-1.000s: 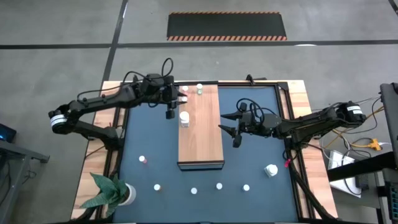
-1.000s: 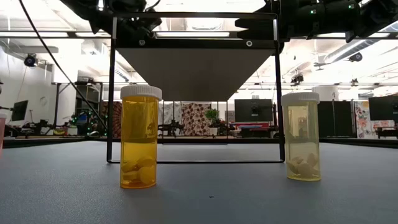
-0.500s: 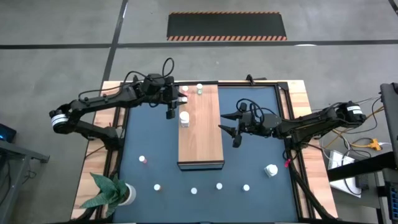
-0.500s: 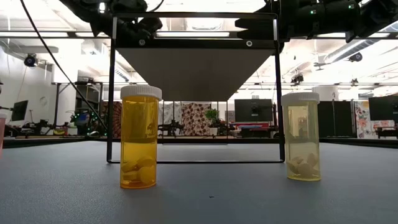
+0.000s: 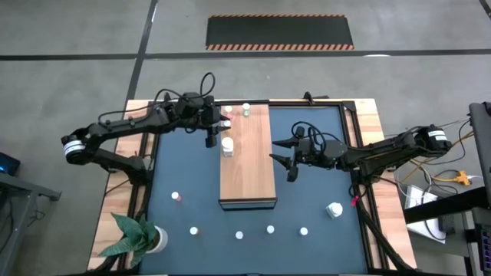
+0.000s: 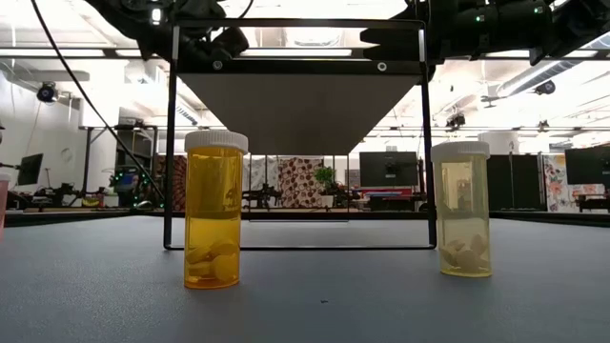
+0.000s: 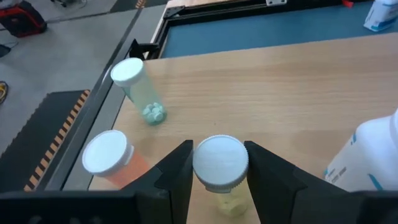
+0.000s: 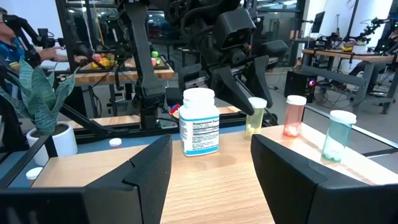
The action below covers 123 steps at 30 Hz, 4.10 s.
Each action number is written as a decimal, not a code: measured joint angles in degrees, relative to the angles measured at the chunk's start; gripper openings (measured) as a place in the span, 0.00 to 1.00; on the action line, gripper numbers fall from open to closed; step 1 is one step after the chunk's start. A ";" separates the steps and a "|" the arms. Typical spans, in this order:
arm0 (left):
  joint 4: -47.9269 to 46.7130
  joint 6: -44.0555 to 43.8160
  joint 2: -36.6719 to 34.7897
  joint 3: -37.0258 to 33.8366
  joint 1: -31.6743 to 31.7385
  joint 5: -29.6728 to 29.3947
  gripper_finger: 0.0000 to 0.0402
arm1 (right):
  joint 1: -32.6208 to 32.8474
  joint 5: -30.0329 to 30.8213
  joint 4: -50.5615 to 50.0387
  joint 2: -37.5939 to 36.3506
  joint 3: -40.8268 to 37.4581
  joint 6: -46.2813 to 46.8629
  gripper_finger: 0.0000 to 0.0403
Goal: Pick and place medicine bottles onto shelf by color
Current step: Put the yellow pill bottle on the shelf, then put the white medicine bottle on the shelf aligned with the white pill bottle
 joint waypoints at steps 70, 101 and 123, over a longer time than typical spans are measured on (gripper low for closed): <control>0.40 -0.65 -8.58 -1.57 -0.02 -1.72 0.58 | 0.00 -0.44 0.01 0.00 0.00 -1.47 0.52; -7.07 2.89 -2.95 -1.87 0.07 -9.18 0.03 | 0.00 -0.42 -5.51 0.00 -0.04 -6.16 0.52; -3.48 1.38 -3.21 -1.80 -0.07 -5.27 0.03 | 0.00 -0.35 -5.53 0.00 -0.04 -5.97 0.52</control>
